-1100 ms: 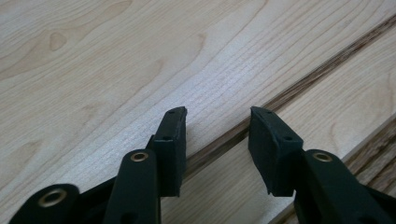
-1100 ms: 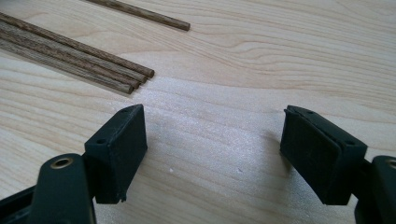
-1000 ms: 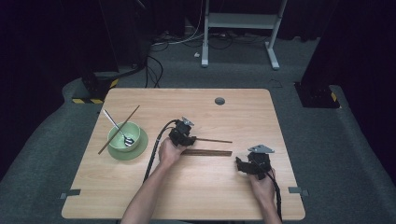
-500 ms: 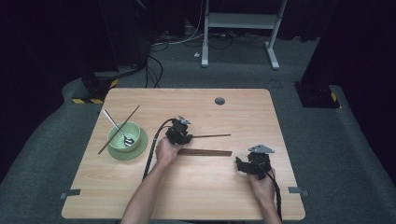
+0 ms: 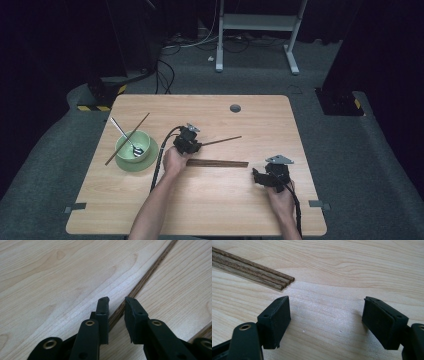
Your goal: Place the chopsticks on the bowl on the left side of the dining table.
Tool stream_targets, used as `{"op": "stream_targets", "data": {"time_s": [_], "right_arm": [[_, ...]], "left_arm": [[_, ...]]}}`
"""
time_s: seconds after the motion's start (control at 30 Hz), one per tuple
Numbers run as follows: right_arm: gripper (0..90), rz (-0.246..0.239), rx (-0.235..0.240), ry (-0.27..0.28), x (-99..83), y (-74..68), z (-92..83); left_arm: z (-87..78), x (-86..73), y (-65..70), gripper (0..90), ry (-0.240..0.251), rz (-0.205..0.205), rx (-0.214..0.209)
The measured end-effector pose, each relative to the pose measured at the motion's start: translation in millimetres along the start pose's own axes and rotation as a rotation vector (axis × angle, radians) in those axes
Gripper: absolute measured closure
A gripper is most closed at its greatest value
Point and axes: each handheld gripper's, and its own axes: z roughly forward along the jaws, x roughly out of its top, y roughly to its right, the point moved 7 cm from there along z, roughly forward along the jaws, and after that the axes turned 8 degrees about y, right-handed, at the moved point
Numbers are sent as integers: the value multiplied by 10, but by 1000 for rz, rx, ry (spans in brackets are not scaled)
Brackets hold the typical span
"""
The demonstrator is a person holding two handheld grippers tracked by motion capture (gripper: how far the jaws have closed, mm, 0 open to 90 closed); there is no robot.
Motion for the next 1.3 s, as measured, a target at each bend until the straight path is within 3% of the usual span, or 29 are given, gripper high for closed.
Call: {"op": "stream_targets", "data": {"time_s": [0.6, 1.3], "right_arm": [[223, 1, 0, 0, 0, -1, 0], [223, 0, 1, 0, 1, -1, 2]], "left_arm": [[-126, -111, -173, 769, -23, -19, 24], [-227, -222, -267, 802, 2, -38, 37]]}}
